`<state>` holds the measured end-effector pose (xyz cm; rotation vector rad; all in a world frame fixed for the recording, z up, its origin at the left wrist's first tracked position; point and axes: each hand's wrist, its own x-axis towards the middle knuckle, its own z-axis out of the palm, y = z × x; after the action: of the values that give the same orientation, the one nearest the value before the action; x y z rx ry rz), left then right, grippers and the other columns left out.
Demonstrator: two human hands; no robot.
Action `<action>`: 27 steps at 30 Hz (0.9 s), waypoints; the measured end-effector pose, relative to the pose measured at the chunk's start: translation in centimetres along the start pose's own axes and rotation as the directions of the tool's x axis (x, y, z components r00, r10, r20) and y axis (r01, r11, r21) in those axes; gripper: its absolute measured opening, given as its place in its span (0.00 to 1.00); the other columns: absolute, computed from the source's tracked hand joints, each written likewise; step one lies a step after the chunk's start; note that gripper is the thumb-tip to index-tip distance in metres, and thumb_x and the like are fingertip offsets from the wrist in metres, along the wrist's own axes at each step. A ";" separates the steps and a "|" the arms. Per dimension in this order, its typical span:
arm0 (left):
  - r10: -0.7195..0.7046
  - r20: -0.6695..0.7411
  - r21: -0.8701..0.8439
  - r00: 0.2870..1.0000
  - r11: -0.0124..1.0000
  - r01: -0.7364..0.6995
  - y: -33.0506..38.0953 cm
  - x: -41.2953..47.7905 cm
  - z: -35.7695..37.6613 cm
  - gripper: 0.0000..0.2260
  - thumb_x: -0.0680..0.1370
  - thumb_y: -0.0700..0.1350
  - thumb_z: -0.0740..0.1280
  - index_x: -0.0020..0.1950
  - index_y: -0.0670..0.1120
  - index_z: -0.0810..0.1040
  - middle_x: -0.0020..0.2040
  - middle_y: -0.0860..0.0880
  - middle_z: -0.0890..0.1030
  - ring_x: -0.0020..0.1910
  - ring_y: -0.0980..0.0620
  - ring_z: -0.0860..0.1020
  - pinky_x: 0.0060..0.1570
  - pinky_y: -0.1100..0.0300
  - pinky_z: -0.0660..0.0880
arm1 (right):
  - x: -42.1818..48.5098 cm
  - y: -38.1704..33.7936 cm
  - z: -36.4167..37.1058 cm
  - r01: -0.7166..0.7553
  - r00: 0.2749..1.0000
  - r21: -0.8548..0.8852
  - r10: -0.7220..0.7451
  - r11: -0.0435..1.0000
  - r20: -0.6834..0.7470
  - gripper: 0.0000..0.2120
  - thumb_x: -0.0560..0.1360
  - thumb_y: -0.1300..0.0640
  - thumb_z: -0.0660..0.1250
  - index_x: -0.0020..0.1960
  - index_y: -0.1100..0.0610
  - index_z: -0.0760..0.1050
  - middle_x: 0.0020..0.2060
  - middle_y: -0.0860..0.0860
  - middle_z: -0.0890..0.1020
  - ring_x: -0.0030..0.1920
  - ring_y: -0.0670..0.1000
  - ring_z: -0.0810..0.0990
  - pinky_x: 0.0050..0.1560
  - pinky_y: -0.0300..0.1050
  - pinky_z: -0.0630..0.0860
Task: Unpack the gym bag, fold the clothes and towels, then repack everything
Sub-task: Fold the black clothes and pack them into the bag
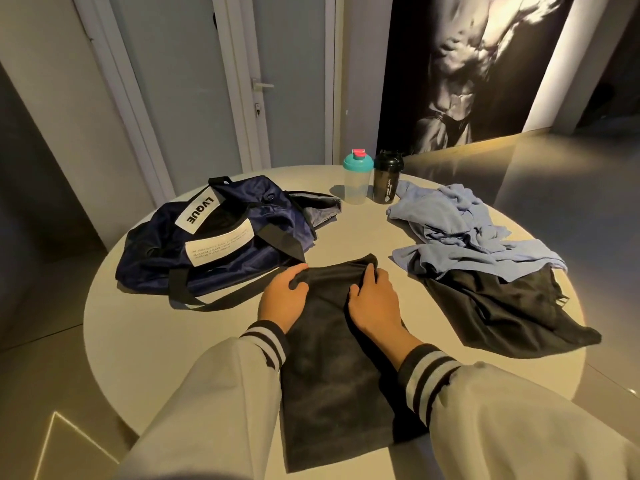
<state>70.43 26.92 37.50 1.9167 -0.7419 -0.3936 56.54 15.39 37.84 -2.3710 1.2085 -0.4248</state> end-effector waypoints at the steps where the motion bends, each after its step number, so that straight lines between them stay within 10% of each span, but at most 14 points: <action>1: 0.002 0.001 0.021 1.000 1.000 -0.002 0.2 0.0 0.1 0.17 0.82 0.42 0.62 0.69 0.56 0.77 0.67 0.49 0.77 0.66 0.46 0.75 0.69 0.44 0.72 | 0.1 0.0 -0.2 -0.001 1.000 0.004 0.001 1.000 0.001 0.29 0.84 0.48 0.53 0.81 0.58 0.50 0.79 0.59 0.57 0.75 0.61 0.63 0.76 0.55 0.62; 7: 0.050 -0.084 0.095 0.995 0.995 -0.042 0.3 0.9 -0.2 0.08 0.80 0.40 0.68 0.48 0.54 0.74 0.50 0.48 0.78 0.51 0.45 0.78 0.50 0.53 0.75 | 0.7 0.5 -1.0 -0.060 0.997 -0.181 0.066 0.982 0.026 0.26 0.84 0.48 0.52 0.78 0.58 0.56 0.73 0.59 0.64 0.69 0.62 0.65 0.68 0.59 0.64; 19: 0.050 0.009 0.216 0.999 0.975 -0.051 -0.7 1.6 0.1 0.21 0.83 0.45 0.63 0.77 0.51 0.68 0.78 0.48 0.65 0.77 0.45 0.61 0.75 0.47 0.62 | 1.3 -0.8 0.2 0.203 0.979 -0.226 -0.196 0.953 0.052 0.23 0.82 0.47 0.55 0.76 0.50 0.63 0.76 0.54 0.62 0.76 0.57 0.58 0.75 0.64 0.52; 27: 0.001 -0.009 0.191 1.000 0.982 0.001 -0.8 1.6 0.2 0.25 0.81 0.44 0.65 0.79 0.50 0.65 0.77 0.47 0.64 0.74 0.43 0.67 0.73 0.45 0.68 | 2.6 -1.0 -0.1 0.059 0.967 -0.176 -0.013 0.983 0.253 0.32 0.80 0.39 0.49 0.81 0.47 0.50 0.81 0.51 0.48 0.80 0.59 0.46 0.75 0.67 0.44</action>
<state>71.81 25.98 36.74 2.0963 -0.7976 -0.3228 58.65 13.80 38.68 -2.5118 1.1291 -0.0209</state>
